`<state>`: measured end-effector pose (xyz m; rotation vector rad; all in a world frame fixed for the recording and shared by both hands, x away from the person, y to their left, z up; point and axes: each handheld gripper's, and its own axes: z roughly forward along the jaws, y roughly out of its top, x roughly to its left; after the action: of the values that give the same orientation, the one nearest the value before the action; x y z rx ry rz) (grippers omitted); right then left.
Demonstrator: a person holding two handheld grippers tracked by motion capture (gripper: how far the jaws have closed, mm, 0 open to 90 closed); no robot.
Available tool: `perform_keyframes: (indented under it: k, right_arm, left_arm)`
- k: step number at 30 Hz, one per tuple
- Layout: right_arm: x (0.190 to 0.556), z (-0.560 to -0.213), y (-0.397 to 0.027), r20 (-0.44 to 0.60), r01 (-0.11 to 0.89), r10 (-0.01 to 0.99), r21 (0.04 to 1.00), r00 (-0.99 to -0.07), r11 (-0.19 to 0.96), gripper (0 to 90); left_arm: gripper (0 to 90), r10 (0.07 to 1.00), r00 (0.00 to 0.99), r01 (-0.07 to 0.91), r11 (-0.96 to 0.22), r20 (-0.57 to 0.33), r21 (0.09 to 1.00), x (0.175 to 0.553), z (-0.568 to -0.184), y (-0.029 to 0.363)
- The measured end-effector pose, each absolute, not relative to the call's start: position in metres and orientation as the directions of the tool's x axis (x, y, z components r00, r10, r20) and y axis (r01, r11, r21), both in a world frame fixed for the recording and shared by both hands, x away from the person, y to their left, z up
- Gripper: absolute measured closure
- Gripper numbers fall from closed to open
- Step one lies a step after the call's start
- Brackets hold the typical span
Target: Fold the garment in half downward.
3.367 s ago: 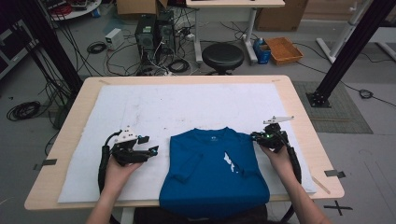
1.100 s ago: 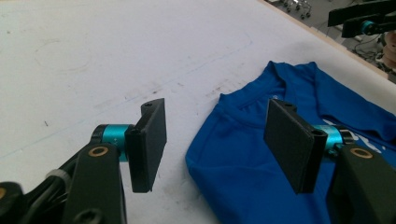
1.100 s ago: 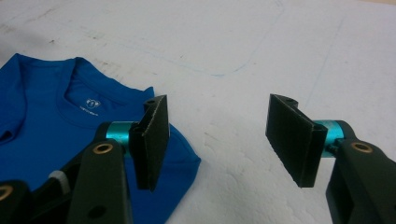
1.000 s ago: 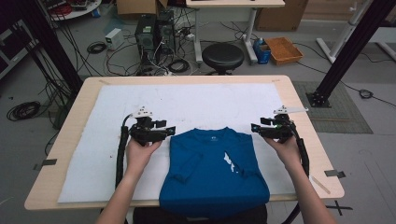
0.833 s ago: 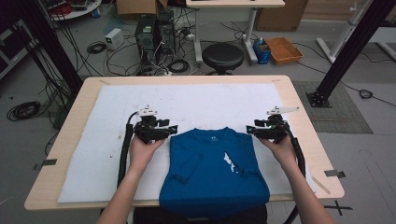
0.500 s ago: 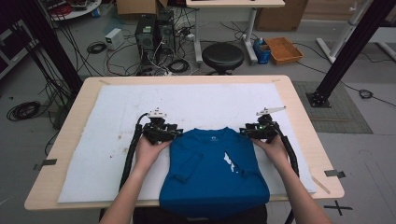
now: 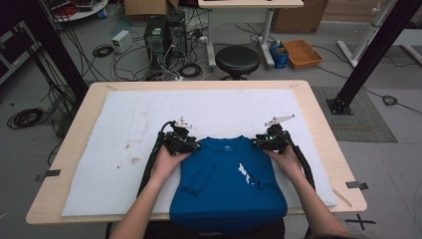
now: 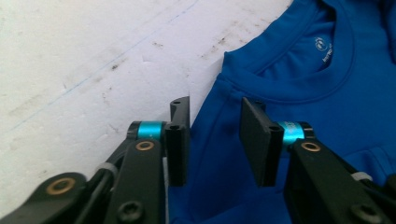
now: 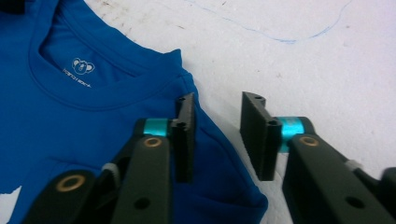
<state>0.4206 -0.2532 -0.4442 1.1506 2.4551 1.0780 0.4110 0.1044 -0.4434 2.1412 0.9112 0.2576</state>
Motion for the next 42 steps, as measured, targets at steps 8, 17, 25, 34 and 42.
perform_keyframes:
  k: [8,17,25,34,42]
  right_arm:
    - [0.419,-0.439,-0.251,0.095,0.552,0.725,0.718,-0.682,0.425,64.7]
    - [0.423,-0.443,-0.241,0.053,0.538,0.714,0.697,-0.698,0.474,75.0]
    - [0.419,-0.441,-0.237,0.032,0.507,0.689,0.702,-0.724,0.5,88.3]
    - [0.435,-0.439,-0.245,0.099,0.539,0.716,0.731,-0.691,0.419,88.7]
    - [0.461,-0.424,-0.242,0.114,0.538,0.728,0.751,-0.676,0.383,88.7]
  left_arm:
    - [71.6,0.687,0.722,0.511,-0.447,-0.084,0.734,0.411,-0.444,0.104]
    - [69.2,0.701,0.711,0.508,-0.451,-0.061,0.734,0.411,-0.444,0.103]
    - [87.1,0.678,0.733,0.492,-0.47,-0.056,0.733,0.407,-0.444,0.1]
    - [87.8,0.699,0.707,0.516,-0.404,-0.109,0.755,0.428,-0.438,0.112]
    - [87.8,0.696,0.716,0.461,-0.418,-0.05,0.783,0.45,-0.414,0.113]
